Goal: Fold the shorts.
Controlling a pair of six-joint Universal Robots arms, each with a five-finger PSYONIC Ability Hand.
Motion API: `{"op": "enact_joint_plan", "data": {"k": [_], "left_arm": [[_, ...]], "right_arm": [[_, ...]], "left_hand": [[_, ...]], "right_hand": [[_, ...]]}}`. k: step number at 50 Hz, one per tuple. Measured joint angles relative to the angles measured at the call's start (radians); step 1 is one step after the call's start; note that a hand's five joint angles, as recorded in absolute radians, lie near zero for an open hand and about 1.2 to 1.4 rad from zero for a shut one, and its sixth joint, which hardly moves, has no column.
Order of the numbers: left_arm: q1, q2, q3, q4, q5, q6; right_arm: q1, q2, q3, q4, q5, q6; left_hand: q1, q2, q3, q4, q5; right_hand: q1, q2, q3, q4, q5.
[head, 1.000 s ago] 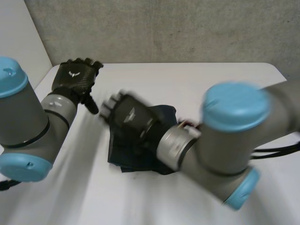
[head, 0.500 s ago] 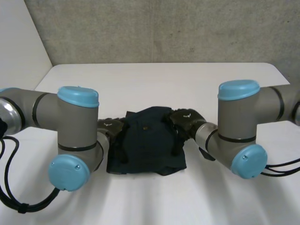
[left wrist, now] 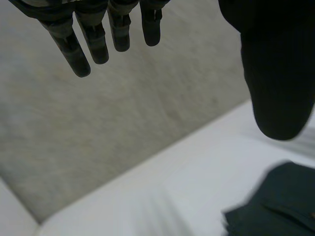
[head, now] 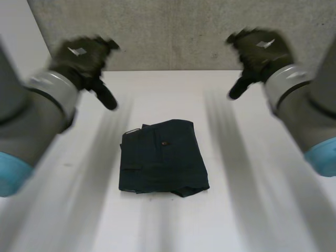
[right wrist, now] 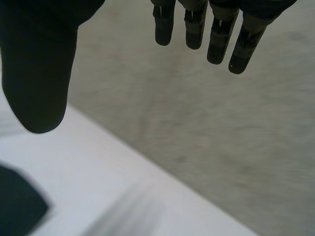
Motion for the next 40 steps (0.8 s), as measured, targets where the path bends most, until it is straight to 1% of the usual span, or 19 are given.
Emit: {"op": "enact_joint_plan", "data": {"k": [2,3,4,7,12,19,40], "left_arm": [[0.033,0.050,0.003,-0.030,0.004,-0.008],[0.033,0.050,0.003,-0.030,0.004,-0.008],[0.067,0.091,0.003,-0.074,0.014,-0.024],[0.100,0.125,0.004,-0.128,0.033,-0.048],[0.123,0.145,0.007,-0.174,0.066,-0.081],[0.122,0.143,0.017,-0.179,0.082,-0.096],[0.120,0.140,-0.005,-0.155,0.078,-0.095]], "right_arm": [[-0.020,-0.052,0.015,0.002,0.045,0.002],[-0.020,-0.052,0.015,0.002,0.045,0.002],[-0.043,-0.099,0.035,0.013,0.075,0.002],[-0.070,-0.140,0.055,0.035,0.083,0.002],[-0.098,-0.164,0.067,0.067,0.056,0.005],[-0.107,-0.165,0.076,0.081,0.022,0.009],[-0.097,-0.164,0.129,0.063,0.022,0.009]], "left_hand": [[0.000,0.000,0.000,0.000,0.000],[0.000,0.000,0.000,0.000,0.000],[0.000,0.000,0.000,0.000,0.000],[0.000,0.000,0.000,0.000,0.000],[0.000,0.000,0.000,0.000,0.000],[0.000,0.000,0.000,0.000,0.000],[0.000,0.000,0.000,0.000,0.000]], "right_hand": [[0.000,0.000,0.000,0.000,0.000],[0.000,0.000,0.000,0.000,0.000],[0.000,0.000,0.000,0.000,0.000],[0.000,0.000,0.000,0.000,0.000],[0.000,0.000,0.000,0.000,0.000],[0.000,0.000,0.000,0.000,0.000],[0.000,0.000,0.000,0.000,0.000]]}}
